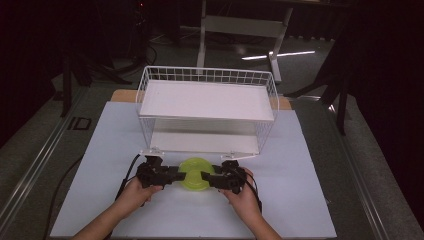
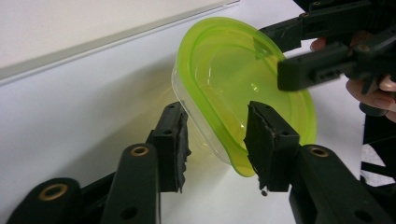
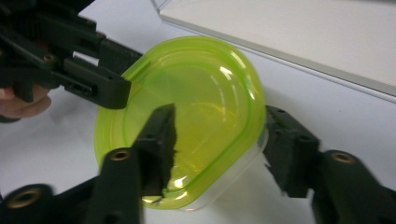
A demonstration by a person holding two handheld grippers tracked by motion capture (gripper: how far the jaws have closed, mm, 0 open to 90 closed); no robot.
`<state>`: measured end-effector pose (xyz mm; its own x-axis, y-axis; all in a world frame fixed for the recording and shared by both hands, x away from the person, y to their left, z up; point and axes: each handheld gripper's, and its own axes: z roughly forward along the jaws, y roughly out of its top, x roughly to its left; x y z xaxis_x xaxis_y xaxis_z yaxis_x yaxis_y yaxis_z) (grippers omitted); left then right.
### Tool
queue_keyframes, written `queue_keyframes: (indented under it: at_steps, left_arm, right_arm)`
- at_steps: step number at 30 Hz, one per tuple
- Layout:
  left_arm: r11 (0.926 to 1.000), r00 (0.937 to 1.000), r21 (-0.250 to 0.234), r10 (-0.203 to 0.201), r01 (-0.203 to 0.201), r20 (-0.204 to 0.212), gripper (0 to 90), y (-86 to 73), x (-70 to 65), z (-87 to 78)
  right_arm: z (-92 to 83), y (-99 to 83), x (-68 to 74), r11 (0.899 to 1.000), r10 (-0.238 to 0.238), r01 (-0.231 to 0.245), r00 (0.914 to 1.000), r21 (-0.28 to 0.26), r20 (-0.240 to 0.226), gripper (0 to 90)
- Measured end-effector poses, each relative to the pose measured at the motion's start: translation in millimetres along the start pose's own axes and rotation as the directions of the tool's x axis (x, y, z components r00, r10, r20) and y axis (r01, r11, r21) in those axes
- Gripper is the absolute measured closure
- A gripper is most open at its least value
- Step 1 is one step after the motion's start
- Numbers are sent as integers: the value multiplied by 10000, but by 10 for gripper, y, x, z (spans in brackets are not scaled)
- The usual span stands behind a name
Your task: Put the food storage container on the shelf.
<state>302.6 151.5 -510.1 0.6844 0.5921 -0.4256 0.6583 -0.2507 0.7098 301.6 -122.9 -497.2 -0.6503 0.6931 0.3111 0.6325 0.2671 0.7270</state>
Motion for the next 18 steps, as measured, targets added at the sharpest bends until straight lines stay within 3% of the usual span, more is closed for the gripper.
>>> queue_keyframes:
  at_steps: [7, 8, 12, 18]
  left_arm:
    - [10000, 9999, 82, 41, -40, -98, 671, -41, -79, -44]
    - [10000, 10000, 51, -38, 38, -5, 684, -47, -77, -55]
    - [9998, 9999, 120, 138, -138, -31, 719, -61, -152, -67]
    - [9995, 9992, 307, 15, -3, -389, 744, -57, -233, -85]
  right_arm:
    - [-107, -25, 27, 9999, 101, -101, 9999, -39, -31, 655]
    - [-120, -29, 28, 10000, 34, -34, 10000, -72, -32, 735]
    - [-159, -45, 54, 9992, -396, 396, 9990, 26, 212, 752]
    - [-190, -65, 57, 9999, -100, 100, 9999, 28, 10, 772]
